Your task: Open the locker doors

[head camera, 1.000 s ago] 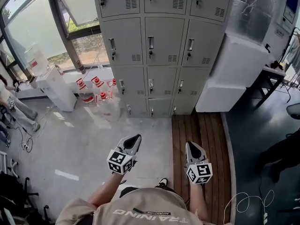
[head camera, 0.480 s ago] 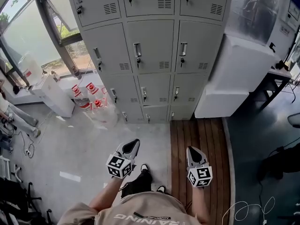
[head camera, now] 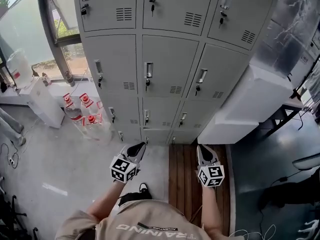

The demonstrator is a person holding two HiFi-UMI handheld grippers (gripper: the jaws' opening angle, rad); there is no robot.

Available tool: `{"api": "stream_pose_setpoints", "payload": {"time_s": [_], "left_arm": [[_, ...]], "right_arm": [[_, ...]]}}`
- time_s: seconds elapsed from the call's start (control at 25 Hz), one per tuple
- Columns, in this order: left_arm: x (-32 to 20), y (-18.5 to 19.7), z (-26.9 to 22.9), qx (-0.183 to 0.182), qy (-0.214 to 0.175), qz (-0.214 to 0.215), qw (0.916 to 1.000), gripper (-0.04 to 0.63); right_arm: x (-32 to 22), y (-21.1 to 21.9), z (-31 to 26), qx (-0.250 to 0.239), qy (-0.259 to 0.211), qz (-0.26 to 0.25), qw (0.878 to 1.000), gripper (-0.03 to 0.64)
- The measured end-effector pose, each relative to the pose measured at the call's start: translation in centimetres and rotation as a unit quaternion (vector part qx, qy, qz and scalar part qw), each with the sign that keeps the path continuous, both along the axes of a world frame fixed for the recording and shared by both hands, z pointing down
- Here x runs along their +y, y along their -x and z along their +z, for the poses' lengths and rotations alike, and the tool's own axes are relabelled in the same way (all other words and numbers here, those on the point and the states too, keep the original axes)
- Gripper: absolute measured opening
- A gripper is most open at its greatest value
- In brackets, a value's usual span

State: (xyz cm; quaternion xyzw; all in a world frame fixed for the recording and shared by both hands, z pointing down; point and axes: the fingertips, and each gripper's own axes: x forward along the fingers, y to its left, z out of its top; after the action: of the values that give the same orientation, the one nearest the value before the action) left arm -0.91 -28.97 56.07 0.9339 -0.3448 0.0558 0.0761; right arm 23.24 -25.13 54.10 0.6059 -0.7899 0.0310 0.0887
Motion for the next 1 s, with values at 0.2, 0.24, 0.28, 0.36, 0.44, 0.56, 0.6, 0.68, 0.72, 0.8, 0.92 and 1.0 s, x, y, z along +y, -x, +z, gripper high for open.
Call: {"api": "stream_pose_setpoints", "payload": {"time_s": [0.2, 0.24, 0.28, 0.36, 0.44, 0.56, 0.6, 0.68, 0.72, 0.8, 0.92, 1.0], "left_arm": [[-5.1, -1.1, -1.2, 0.001, -0.012, 0.022, 0.9997, 0.006], [-5.9, -1.4, -1.5, 0.002, -0.012, 0.023, 0.9997, 0.007], [-6.5, -1.7, -1.8, 0.005, -0.013, 0.023, 0.9997, 0.006], [-7.6, -2.5, -2.5, 0.009, -0.015, 0.021, 0.9996, 0.008], [-8.7, -3.2, -3.3, 0.010, -0.021, 0.020, 0.9995, 0.007], [-10.0, -4.1, -3.9, 0.006, -0.025, 0.018, 0.9995, 0.007], [-10.4, -4.4, -4.0, 0.004, -0.024, 0.018, 0.9995, 0.006], [-11.0, -5.0, -4.0, 0.003, -0.022, 0.018, 0.9996, 0.007], [-11.3, -5.4, -4.0, 0.003, -0.021, 0.017, 0.9996, 0.006], [-12.1, -6.1, -4.0, 0.008, -0.018, 0.013, 0.9997, 0.006], [-12.9, -6.9, -3.5, 0.012, -0.011, 0.011, 0.9998, 0.006], [-13.2, -7.4, -3.0, 0.011, -0.007, 0.013, 0.9998, 0.006]], "right_arm": [[-10.2, -2.3, -3.8, 0.021, -0.042, 0.013, 0.999, 0.011], [-11.8, -3.0, -4.5, 0.015, -0.050, 0.016, 0.998, 0.011], [-13.0, -3.7, -5.1, 0.012, -0.057, 0.019, 0.998, 0.011], [-15.4, -5.0, -6.4, 0.019, -0.071, 0.023, 0.997, 0.011], [-18.0, -5.9, -8.3, 0.038, -0.088, 0.020, 0.995, 0.011], [-22.3, -7.0, -11.3, 0.050, -0.110, 0.005, 0.993, 0.011], [-23.8, -7.2, -12.0, 0.055, -0.112, -0.002, 0.992, 0.011], [-26.4, -7.3, -12.6, 0.086, -0.102, -0.017, 0.991, 0.011], [-27.5, -7.2, -12.7, 0.108, -0.093, -0.027, 0.989, 0.011], [-29.4, -6.8, -12.9, 0.129, -0.079, -0.046, 0.987, 0.012], [-31.2, -6.3, -12.3, 0.096, -0.066, -0.063, 0.991, 0.075], [-32.2, -6.3, -11.2, 0.084, -0.048, -0.065, 0.993, 0.107]]}}
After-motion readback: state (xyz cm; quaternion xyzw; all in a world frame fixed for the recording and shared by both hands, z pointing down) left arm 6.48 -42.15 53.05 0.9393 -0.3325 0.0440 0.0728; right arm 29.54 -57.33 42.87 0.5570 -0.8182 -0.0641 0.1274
